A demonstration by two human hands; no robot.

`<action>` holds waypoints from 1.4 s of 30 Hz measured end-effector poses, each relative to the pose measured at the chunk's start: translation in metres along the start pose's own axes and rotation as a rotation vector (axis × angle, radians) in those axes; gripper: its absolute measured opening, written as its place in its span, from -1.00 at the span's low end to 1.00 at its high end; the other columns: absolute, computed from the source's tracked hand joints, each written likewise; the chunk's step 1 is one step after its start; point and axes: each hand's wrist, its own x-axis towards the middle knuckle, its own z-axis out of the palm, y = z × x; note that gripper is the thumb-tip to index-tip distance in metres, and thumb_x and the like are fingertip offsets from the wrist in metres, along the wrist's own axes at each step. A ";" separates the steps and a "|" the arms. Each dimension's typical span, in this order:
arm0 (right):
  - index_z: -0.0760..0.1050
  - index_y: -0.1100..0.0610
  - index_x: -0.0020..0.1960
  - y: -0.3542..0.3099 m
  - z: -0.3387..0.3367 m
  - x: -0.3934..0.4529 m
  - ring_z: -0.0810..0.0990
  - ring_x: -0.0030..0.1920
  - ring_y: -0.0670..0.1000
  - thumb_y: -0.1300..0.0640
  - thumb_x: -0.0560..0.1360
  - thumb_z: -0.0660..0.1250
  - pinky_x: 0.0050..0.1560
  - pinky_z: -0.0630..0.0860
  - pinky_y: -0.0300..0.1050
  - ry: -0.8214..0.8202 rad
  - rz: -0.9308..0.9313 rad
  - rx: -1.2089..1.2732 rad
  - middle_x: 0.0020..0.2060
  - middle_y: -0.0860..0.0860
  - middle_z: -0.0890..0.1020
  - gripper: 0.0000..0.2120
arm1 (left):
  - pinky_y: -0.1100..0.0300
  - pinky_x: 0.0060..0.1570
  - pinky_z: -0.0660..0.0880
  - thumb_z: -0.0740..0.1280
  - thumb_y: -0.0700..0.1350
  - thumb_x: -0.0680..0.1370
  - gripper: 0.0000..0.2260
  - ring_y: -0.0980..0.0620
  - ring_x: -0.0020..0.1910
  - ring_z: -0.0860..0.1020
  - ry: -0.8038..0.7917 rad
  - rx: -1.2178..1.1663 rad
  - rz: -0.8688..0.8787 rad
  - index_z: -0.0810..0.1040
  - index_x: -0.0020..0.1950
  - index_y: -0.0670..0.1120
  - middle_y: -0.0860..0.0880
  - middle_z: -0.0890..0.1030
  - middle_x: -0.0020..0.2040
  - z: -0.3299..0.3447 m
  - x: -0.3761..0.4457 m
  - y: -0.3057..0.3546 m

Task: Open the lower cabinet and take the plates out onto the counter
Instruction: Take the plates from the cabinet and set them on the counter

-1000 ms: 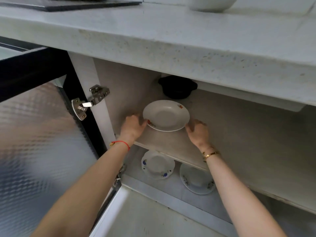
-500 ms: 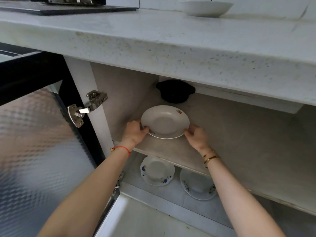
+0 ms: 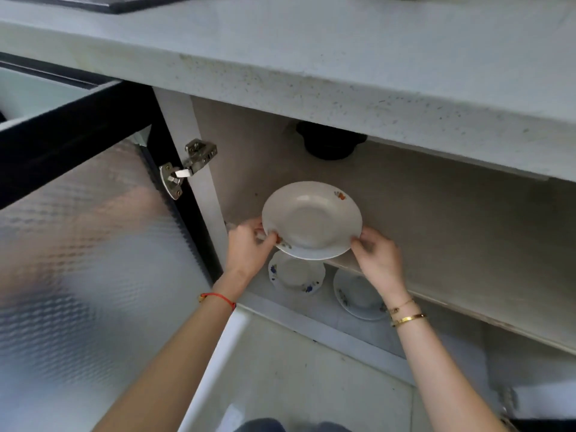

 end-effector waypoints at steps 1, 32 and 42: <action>0.61 -0.03 0.07 -0.007 -0.005 -0.011 0.53 -0.11 -0.28 0.06 0.48 0.34 -0.19 0.34 -0.60 -0.010 0.007 0.001 -0.13 -0.21 0.64 -0.82 | 0.72 -0.19 0.32 0.42 -0.19 0.47 -0.81 0.34 -0.19 0.56 0.014 -0.004 -0.011 0.68 0.07 -0.10 0.04 0.71 -0.08 -0.007 -0.011 0.005; 0.52 -0.07 0.21 -0.384 -0.307 -0.279 0.49 0.09 -0.40 0.05 0.53 0.33 0.00 0.38 -0.55 -0.122 0.239 0.156 0.06 -0.27 0.58 -0.75 | 0.62 -0.04 0.38 0.44 -0.14 0.49 -0.66 0.42 0.03 0.53 -0.040 -0.093 -0.287 0.58 0.26 0.02 0.25 0.61 0.05 -0.339 -0.255 0.367; 0.55 0.02 0.24 -0.371 -0.374 -0.221 0.54 0.19 -0.15 0.09 0.52 0.35 0.22 0.44 -0.20 0.052 0.279 0.200 0.14 -0.16 0.62 -0.71 | 0.22 0.14 0.55 0.42 -0.17 0.49 -0.66 0.21 0.04 0.62 -0.161 -0.180 -0.192 0.59 0.26 0.02 0.17 0.67 0.04 -0.284 -0.185 0.439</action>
